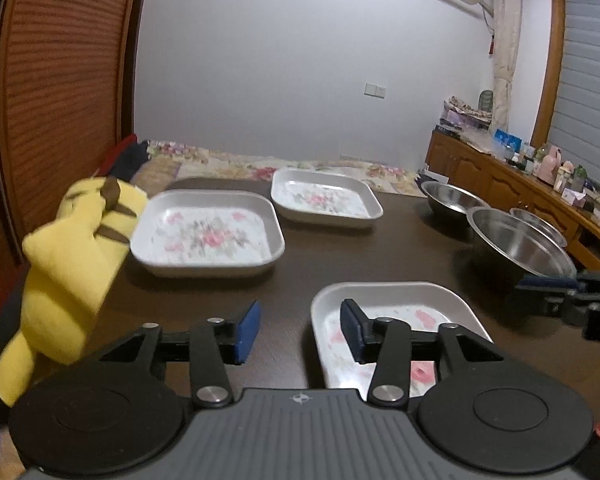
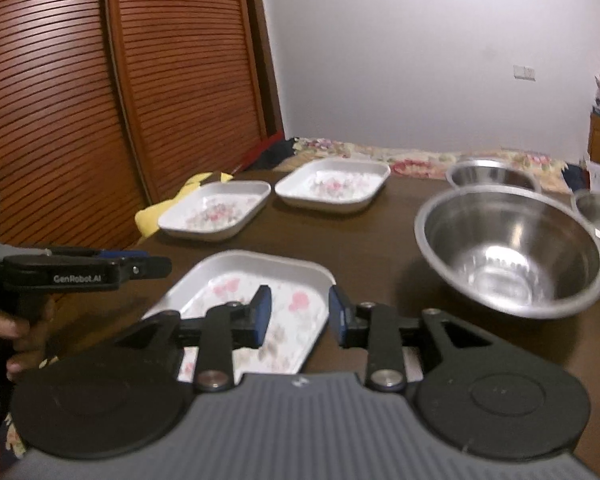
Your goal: Organize plates and bowls
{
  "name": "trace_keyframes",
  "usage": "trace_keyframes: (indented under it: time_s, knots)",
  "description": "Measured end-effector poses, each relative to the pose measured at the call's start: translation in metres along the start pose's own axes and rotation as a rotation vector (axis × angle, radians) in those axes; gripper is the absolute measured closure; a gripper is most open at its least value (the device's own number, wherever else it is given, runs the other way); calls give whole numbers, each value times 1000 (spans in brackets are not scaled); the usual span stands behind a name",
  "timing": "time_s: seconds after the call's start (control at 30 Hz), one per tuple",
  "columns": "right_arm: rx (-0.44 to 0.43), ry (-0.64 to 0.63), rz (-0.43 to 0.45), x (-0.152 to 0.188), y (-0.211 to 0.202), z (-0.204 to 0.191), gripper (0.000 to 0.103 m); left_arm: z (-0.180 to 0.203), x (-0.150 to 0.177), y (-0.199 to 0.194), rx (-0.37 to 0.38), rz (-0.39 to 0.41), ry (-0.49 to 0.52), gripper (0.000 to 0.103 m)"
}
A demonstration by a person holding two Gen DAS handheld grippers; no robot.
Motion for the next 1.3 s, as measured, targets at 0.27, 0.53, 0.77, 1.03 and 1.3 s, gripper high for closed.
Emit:
trace_keyframes:
  time_s: [0.27,0.53,0.77,1.03,1.3]
  knots:
    - [-44,-29,-18,-31,34,-11,63,-32,-17,17,-40,3,7,55]
    - [-77,-28,-54,-50,70,-28,63,-64,-27,40,-112,2,70,55]
    - [-86,-42,-93,-61,97,-40,63,-89,-38,55,-143,3,47,55]
    - [-70,-46,-130,-72,125,-46,63,-100,-54,73,-154,11,42,55]
    - [-61,-44,-180,-78,152,-48,63,-107,-61,88,-119,-8,29,61]
Point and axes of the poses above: each gripper's, at about its wrist camera, not at the fingertips, and y roughly the way its jaws point, z to its right, x to its underside, the point moved 6 cm from there along y, roughly the way its jaws point, and after that the axes turned 10 degrees about -x, right-handed, at the moved point
